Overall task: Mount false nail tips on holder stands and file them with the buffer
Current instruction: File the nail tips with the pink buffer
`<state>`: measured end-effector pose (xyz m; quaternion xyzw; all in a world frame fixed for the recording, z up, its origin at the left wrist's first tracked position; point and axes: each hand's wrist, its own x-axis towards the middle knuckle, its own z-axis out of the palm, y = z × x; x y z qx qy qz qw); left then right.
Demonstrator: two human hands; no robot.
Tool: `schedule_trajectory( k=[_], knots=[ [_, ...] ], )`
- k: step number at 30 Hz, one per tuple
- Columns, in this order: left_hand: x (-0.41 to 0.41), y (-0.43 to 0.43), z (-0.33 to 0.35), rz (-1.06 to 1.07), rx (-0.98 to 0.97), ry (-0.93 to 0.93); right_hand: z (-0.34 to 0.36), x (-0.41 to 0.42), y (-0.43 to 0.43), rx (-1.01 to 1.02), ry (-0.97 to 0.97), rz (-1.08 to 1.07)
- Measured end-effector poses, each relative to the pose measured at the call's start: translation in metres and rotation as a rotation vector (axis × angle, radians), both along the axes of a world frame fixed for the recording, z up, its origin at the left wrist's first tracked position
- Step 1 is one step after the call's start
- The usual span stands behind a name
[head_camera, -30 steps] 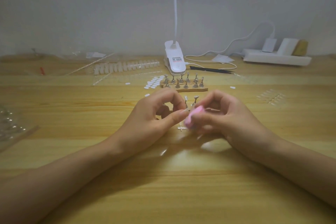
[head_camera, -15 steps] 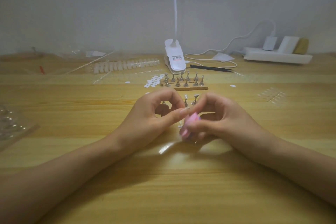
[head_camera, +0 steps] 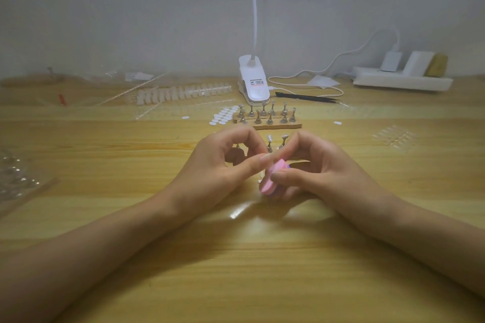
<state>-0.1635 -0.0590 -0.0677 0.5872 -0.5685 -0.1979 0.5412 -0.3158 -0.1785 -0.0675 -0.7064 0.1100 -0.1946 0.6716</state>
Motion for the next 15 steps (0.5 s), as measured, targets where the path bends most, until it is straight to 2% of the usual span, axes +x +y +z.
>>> schedule_trajectory(
  k=[4, 8, 12, 15],
  knots=[
    [0.0011, 0.0001, -0.0003, 0.010, 0.007, 0.009, -0.0003, -0.0002, -0.0030, 0.088, -0.071, -0.131],
    [-0.0008, 0.0004, 0.0009, 0.003, 0.012, 0.004, -0.0013, -0.0004, -0.0005, -0.001, -0.011, 0.022],
    [0.0026, 0.0018, -0.0015, 0.009, 0.048, 0.048, 0.0011, 0.0007, -0.0057, 0.185, -0.137, -0.194],
    [0.0015, 0.0018, -0.0008, 0.018, 0.049, 0.126, -0.0001, -0.0002, -0.0057, 0.171, -0.138, -0.184]
  ],
)
